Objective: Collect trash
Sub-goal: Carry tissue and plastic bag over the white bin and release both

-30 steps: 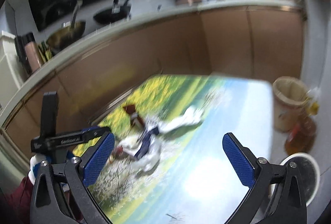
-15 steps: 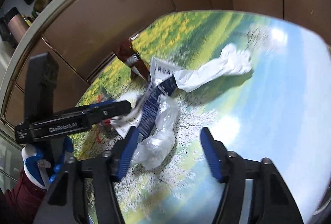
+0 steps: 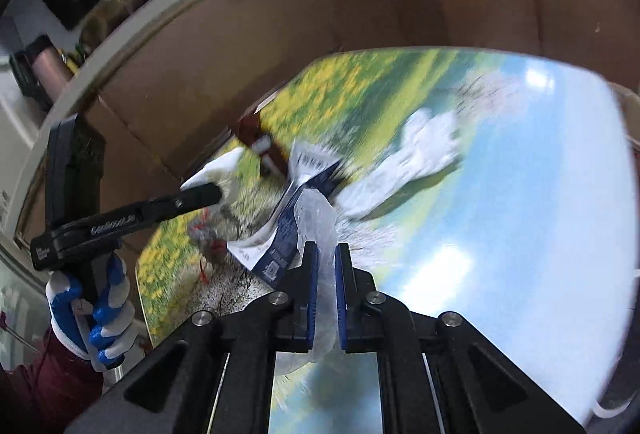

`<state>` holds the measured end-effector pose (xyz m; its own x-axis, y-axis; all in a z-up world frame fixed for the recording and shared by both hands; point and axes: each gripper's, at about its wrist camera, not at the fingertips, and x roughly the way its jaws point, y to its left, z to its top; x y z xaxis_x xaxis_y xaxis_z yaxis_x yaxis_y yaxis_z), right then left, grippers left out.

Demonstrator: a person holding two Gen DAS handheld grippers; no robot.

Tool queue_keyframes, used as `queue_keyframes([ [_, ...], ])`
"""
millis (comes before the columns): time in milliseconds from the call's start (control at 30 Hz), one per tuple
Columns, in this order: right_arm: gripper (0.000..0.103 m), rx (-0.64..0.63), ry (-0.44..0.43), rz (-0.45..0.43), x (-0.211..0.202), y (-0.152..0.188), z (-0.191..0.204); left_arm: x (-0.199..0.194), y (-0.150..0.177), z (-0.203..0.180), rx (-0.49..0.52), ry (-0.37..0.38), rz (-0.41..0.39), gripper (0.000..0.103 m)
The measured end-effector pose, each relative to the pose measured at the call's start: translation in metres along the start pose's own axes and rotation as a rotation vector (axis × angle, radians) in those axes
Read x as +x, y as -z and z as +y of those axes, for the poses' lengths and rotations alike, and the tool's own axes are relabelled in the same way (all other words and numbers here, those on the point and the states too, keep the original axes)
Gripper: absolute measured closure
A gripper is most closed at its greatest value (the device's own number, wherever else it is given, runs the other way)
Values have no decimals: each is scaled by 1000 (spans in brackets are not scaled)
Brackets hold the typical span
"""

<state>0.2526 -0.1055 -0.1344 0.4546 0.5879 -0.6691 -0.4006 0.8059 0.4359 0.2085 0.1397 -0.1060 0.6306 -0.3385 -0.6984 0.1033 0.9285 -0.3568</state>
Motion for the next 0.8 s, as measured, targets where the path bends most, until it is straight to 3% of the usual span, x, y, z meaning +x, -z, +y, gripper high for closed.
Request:
queue_keyframes([
  [233, 95, 110, 149, -161, -95, 14, -66, 21, -1, -121, 202, 140, 51, 98],
  [433, 95, 281, 423, -239, -173, 50, -167, 92, 20, -252, 384, 273, 182, 98],
  [600, 94, 371, 615, -222, -201, 75, -236, 168, 45, -344, 485, 330, 312, 97],
  [767, 91, 421, 708, -179, -203, 91, -289, 227, 63, -393, 519, 335, 406, 94],
  [800, 86, 428, 722, -170, -201, 94, -297, 237, 66, -398, 516, 334, 424, 90],
])
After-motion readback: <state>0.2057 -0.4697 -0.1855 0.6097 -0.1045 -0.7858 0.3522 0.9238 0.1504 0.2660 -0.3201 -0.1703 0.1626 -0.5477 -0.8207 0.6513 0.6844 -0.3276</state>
